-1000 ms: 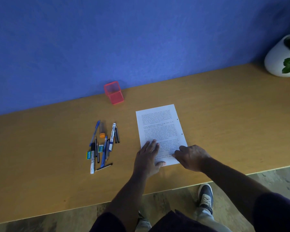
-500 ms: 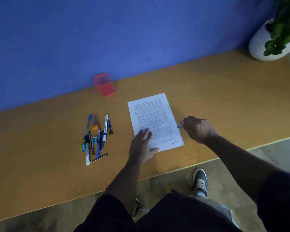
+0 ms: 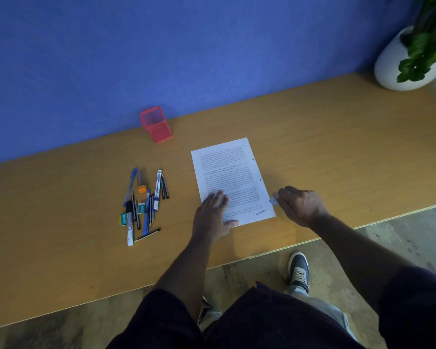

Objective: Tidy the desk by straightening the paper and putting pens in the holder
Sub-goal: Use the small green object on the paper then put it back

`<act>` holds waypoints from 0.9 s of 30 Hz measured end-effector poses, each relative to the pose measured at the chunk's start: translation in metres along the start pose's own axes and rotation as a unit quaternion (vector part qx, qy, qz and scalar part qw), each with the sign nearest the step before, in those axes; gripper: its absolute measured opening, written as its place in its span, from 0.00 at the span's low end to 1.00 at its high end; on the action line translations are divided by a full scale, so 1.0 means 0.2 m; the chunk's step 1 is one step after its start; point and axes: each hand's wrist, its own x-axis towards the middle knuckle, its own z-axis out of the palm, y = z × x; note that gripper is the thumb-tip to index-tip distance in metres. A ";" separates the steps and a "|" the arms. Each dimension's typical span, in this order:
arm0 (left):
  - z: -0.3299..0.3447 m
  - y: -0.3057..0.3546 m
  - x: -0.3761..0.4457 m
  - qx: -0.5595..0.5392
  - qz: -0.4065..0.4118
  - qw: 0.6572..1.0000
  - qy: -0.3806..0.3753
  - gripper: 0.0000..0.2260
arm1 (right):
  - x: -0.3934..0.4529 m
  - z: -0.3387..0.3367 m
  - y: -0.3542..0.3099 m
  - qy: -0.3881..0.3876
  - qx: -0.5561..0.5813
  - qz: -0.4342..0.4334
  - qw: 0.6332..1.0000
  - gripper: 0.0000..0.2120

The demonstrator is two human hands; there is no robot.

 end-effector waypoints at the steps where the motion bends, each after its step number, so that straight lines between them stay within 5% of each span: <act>1: 0.00 0.00 0.00 0.001 0.000 1.000 -0.002 0.41 | -0.01 0.00 0.00 -0.002 0.002 -0.006 1.000 0.22; 15: -0.01 0.01 0.00 0.011 0.000 1.000 -0.009 0.40 | -0.06 0.01 -0.02 -0.033 0.026 -0.016 0.999 0.20; 20: -0.03 0.02 0.01 0.007 0.000 1.000 -0.013 0.40 | -0.03 0.01 -0.03 -0.040 0.046 -0.024 0.998 0.12; 27: -0.07 0.11 0.04 -0.013 0.023 0.993 0.114 0.27 | 0.03 0.02 -0.04 -0.023 0.075 -0.005 0.997 0.13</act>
